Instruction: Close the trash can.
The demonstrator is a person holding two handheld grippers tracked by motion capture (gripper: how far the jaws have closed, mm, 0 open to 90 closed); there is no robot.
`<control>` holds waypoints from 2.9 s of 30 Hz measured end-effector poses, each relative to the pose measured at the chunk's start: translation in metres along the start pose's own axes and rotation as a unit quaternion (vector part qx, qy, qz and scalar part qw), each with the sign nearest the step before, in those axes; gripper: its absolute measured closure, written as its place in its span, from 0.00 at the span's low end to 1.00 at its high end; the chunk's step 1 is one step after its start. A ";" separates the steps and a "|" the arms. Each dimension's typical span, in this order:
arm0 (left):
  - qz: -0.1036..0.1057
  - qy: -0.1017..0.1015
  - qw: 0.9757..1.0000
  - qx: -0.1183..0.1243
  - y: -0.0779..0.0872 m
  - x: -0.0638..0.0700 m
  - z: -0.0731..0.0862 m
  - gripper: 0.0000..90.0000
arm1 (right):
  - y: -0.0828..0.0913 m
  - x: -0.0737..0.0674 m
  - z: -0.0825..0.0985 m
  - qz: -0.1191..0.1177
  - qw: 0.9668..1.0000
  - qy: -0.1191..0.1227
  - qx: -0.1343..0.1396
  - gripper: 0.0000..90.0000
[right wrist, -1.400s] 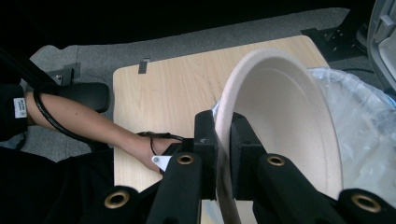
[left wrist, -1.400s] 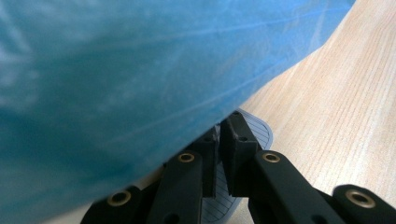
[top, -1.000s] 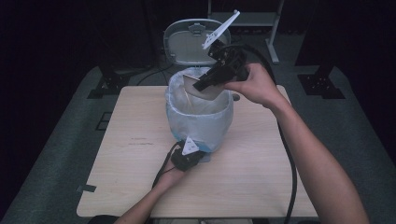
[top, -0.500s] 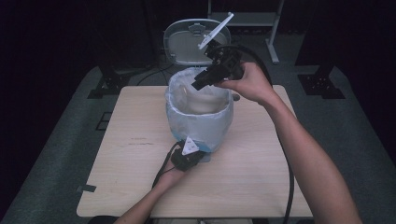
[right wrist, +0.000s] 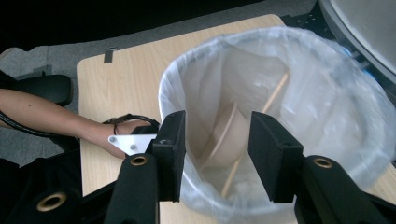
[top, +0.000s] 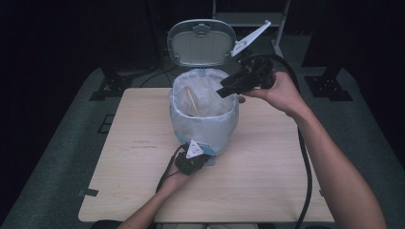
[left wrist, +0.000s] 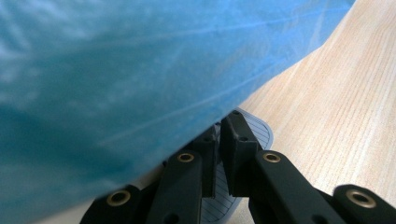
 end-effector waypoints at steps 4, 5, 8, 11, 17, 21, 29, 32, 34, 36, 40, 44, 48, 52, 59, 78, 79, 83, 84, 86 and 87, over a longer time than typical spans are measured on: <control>-0.001 0.000 1.000 0.001 0.000 0.000 0.000 0.94 | 0.008 0.003 0.015 0.008 1.000 -0.007 0.007 0.57; -0.001 0.000 1.000 0.001 0.000 0.000 0.000 0.94 | 0.010 0.004 0.019 0.009 1.000 -0.010 0.009 0.56; -0.001 0.000 1.000 0.001 0.000 -0.001 0.000 0.92 | 0.017 0.007 0.035 0.016 0.999 -0.022 0.018 0.53; -0.002 -0.001 1.000 0.001 0.000 -0.001 0.000 0.91 | 0.021 0.008 0.045 0.022 0.999 -0.032 0.025 0.51; 0.003 0.003 1.000 0.001 0.001 -0.002 0.001 0.89 | 0.025 0.011 0.074 0.029 0.998 -0.052 0.028 0.49; 0.004 0.003 1.000 0.001 0.001 -0.002 0.001 0.88 | 0.028 0.016 0.094 0.035 0.996 -0.067 0.037 0.48; 0.004 0.002 1.000 0.000 0.002 -0.003 0.001 0.87 | 0.029 0.020 0.125 0.049 0.994 -0.083 0.050 0.45; 0.009 0.007 1.000 -0.002 0.003 -0.002 0.000 0.84 | 0.026 0.023 0.139 0.056 0.993 -0.090 0.053 0.44; 0.018 0.004 1.000 -0.013 0.005 -0.002 0.000 0.77 | 0.022 0.025 0.151 0.058 0.992 -0.100 0.054 0.43; 0.024 0.012 1.000 -0.015 0.008 -0.002 -0.001 0.72 | 0.020 0.026 0.160 0.058 0.991 -0.109 0.056 0.43; 0.042 0.013 0.999 -0.003 0.023 0.000 -0.011 0.68 | 0.013 0.028 0.182 0.057 0.989 -0.123 0.051 0.41; 0.057 0.002 0.998 0.001 0.040 -0.001 -0.018 0.65 | 0.012 0.027 0.195 0.062 0.989 -0.129 0.047 0.40; 0.064 0.012 0.998 0.003 0.058 -0.007 -0.017 0.62 | 0.010 0.024 0.208 0.075 0.988 -0.129 0.035 0.39; 0.064 0.012 0.998 -0.001 0.066 -0.010 -0.012 0.61 | 0.006 0.022 0.219 0.081 0.987 -0.133 0.031 0.38; 0.064 0.018 0.998 -0.010 0.080 -0.018 0.003 0.59 | -0.001 0.020 0.235 0.084 0.986 -0.139 0.025 0.37; 0.023 0.051 0.998 0.000 0.113 -0.052 0.023 0.53 | -0.009 0.012 0.270 0.092 0.983 -0.157 0.034 0.35; 0.020 0.053 0.998 0.001 0.115 -0.054 0.024 0.53 | -0.010 0.011 0.271 0.095 0.982 -0.157 0.033 0.35; 0.009 0.066 0.998 0.006 0.122 -0.063 0.030 0.51 | -0.012 0.009 0.277 0.098 0.982 -0.160 0.035 0.34; 0.009 0.066 0.998 0.006 0.122 -0.063 0.030 0.50 | -0.012 0.009 0.277 0.098 0.982 -0.160 0.035 0.34; 0.003 0.071 0.997 0.005 0.125 -0.066 0.034 0.49 | -0.013 0.009 0.280 0.098 0.981 -0.162 0.037 0.33; 0.002 0.073 0.997 0.005 0.126 -0.067 0.036 0.49 | -0.013 0.008 0.281 0.100 0.981 -0.163 0.037 0.33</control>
Point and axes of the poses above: each handheld gripper's, and its own axes: y roughly backward along the jaws, z roughly out of its underside, x roughly to its right, the point moved 6 cm from there along -y, roughly forward along the jaws, and after that the axes turned 2 degrees about y, right-handed, at the moved point
